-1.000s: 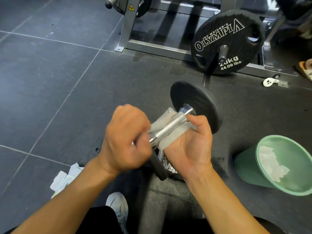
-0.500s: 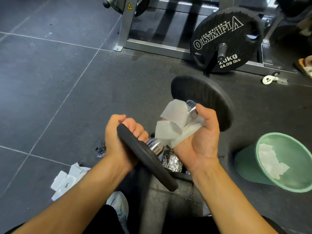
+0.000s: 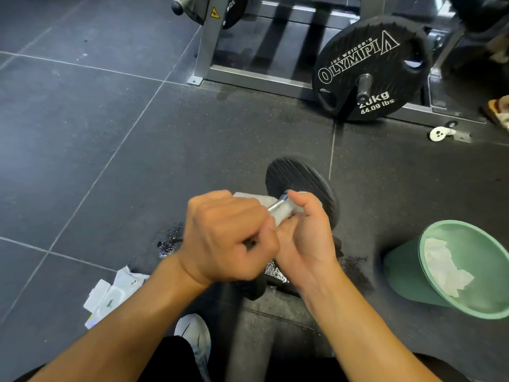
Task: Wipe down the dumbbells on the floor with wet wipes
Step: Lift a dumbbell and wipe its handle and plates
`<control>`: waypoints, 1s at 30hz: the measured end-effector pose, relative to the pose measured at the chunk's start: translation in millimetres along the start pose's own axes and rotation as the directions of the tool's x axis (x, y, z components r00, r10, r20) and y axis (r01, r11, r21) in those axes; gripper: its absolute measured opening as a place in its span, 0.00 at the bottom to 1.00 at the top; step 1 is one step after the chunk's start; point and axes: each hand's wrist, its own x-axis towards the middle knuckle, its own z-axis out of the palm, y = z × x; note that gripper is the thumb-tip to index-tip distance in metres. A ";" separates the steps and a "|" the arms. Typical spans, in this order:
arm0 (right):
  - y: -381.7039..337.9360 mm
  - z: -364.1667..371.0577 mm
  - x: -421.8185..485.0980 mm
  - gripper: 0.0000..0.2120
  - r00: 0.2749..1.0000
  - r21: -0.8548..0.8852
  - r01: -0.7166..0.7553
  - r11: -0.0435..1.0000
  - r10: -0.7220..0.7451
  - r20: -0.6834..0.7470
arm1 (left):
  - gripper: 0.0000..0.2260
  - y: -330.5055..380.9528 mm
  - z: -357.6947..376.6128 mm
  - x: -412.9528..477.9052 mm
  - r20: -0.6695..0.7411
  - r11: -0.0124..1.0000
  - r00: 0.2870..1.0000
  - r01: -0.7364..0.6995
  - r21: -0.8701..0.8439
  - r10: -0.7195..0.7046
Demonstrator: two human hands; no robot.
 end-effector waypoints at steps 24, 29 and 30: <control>-8.6 -7.9 7.3 0.21 0.991 0.177 -0.051 0.983 0.072 -0.113 | 0.19 -43.6 -6.3 -31.6 0.551 0.286 0.655 0.739 -0.610 -0.516; -9.1 -10.7 -1.1 0.22 0.969 0.056 -0.211 0.976 0.216 -0.119 | 0.28 -54.9 -23.5 -29.8 0.731 0.464 0.593 0.780 -0.419 -0.338; -9.3 -10.6 -2.6 0.22 0.967 0.018 -0.214 0.977 0.214 -0.137 | 0.25 -58.0 -25.3 -33.7 0.757 0.492 0.568 0.784 -0.378 -0.324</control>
